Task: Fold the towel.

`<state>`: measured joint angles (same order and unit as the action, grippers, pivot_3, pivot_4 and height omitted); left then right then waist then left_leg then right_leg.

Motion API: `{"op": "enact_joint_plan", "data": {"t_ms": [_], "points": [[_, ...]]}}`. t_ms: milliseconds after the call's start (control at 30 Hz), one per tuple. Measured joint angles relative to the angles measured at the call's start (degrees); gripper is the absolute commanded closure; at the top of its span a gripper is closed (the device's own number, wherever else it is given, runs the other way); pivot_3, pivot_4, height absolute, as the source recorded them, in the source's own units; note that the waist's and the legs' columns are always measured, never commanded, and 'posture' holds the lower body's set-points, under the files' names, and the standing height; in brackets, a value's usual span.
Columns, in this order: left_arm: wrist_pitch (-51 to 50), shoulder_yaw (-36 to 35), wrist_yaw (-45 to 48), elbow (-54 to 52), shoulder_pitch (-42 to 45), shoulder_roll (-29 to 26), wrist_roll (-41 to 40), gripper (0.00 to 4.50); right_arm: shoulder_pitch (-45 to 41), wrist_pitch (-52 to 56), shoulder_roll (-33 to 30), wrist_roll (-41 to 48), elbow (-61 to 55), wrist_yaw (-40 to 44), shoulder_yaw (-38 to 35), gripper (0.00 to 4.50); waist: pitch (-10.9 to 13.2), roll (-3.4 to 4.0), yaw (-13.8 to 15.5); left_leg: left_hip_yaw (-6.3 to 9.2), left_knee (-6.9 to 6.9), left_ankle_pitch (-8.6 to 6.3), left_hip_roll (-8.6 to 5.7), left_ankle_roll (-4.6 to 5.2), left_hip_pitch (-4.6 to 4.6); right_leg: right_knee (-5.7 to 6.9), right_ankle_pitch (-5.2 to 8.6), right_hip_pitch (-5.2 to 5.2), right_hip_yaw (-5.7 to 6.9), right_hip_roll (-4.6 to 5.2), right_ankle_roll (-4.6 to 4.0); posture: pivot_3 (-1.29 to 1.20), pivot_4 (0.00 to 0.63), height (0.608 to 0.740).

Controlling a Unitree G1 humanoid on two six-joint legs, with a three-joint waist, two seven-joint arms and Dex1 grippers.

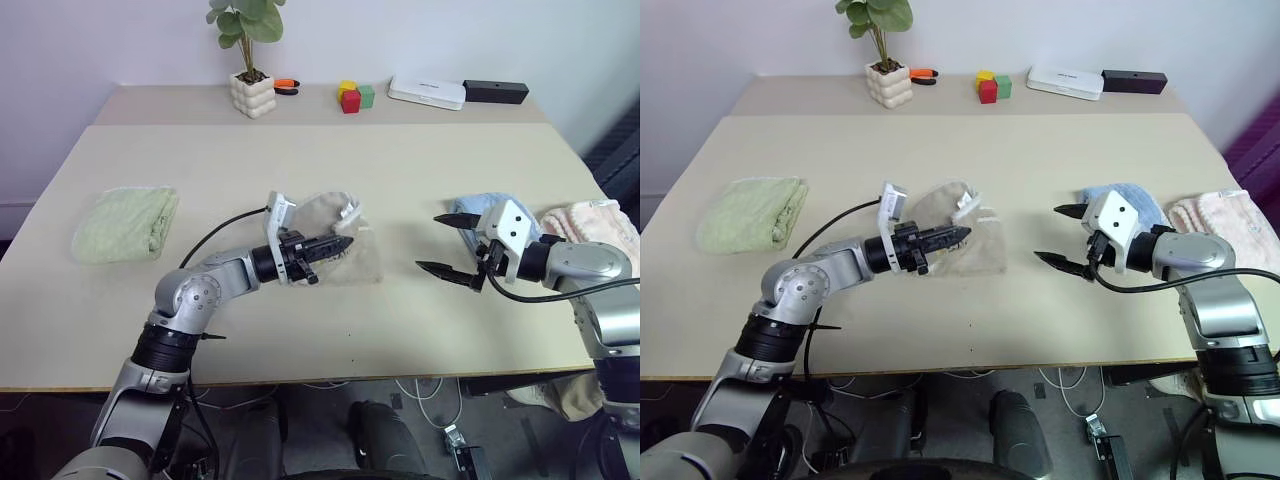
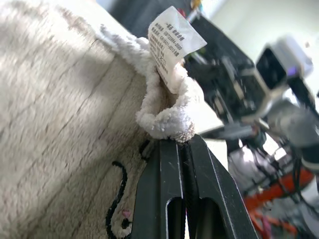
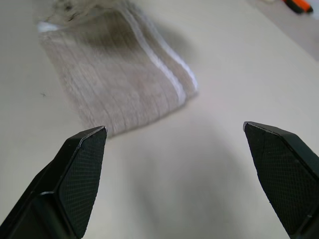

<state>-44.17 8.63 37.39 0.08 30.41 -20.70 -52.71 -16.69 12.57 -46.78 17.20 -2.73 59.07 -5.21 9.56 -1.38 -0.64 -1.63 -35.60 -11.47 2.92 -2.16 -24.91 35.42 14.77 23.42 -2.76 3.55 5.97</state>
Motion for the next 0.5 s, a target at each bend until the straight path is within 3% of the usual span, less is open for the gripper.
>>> {"op": "enact_joint_plan", "data": {"t_ms": [467,500], "points": [[6.4,3.6,8.3,18.5,8.3,11.1,16.6,4.45,5.1,0.8,0.0,0.0,-4.0,-2.5,-2.2,0.00,0.0,0.00,0.1,0.06,-0.22,-0.02,-0.03,0.03,-0.14,-0.01,-0.03,-0.01,0.01,0.00,0.06,0.00,0.150,0.740],[6.5,3.7,8.8,19.6,8.6,11.7,17.4,4.21,5.2,0.7,0.0,0.0,-4.0,-2.5,-2.2,0.00,0.0,0.00,0.1,0.06,-0.22,-0.02,-0.03,0.03,-0.14,0.00,-0.03,-0.01,0.01,0.00,0.07,0.00,0.150,0.740]]}}
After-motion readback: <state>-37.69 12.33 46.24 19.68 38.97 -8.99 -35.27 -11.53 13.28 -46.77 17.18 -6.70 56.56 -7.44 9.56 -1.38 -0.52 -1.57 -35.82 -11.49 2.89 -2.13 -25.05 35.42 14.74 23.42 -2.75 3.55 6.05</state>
